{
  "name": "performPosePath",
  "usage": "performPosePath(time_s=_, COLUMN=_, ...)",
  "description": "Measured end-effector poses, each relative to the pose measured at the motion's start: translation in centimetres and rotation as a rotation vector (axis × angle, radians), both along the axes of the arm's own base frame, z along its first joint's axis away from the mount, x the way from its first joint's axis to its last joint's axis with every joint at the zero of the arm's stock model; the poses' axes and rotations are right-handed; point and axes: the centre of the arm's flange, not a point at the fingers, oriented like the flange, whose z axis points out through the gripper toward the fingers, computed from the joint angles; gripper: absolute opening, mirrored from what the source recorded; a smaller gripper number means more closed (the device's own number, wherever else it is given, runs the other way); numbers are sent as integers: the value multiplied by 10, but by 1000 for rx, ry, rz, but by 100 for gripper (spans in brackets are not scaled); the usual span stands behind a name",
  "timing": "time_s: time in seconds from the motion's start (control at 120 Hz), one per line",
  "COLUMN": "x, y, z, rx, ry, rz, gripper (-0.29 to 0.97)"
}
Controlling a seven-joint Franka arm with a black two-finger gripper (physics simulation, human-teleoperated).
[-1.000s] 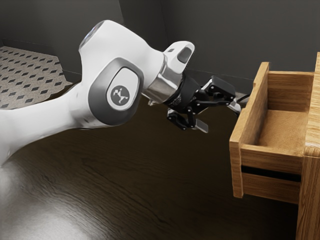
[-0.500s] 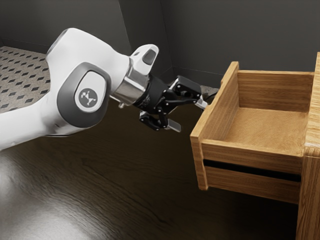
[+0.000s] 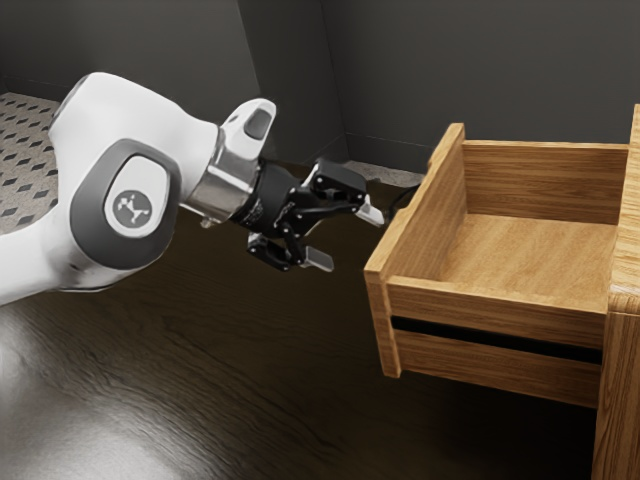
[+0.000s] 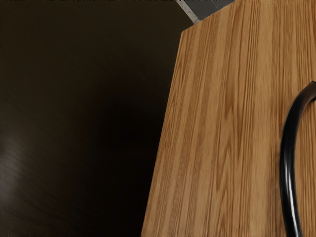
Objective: Pull the drawer handle with one arm to open the drawer
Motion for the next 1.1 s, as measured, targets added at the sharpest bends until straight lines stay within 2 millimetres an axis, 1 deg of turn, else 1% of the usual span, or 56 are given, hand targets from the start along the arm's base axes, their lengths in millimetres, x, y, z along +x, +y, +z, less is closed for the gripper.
performPosePath(time_s=0.092, x=-1, y=10, z=-6, rx=-2, ry=8, rz=15, gripper=68)
performPosePath(time_s=0.208, x=-5, y=18, z=3, rx=-7, ry=-10, rz=22, gripper=68)
performPosePath(time_s=0.308, x=-7, y=12, z=11, rx=-9, ry=-27, rz=6, gripper=68)
performPosePath(time_s=0.375, x=-6, y=7, z=12, rx=-8, ry=-31, rz=-3, gripper=68)
performPosePath(time_s=0.508, x=1, y=4, z=14, rx=1, ry=-40, rz=-2, gripper=68)
performPosePath(time_s=0.767, x=20, y=-1, z=7, rx=24, ry=-38, rz=8, gripper=68)
performPosePath(time_s=0.883, x=22, y=-2, z=9, rx=25, ry=-50, rz=14, gripper=68)
performPosePath(time_s=1.025, x=23, y=-8, z=10, rx=22, ry=-68, rz=13, gripper=68)
performPosePath(time_s=1.1, x=24, y=-8, z=8, rx=23, ry=-71, rz=17, gripper=68)
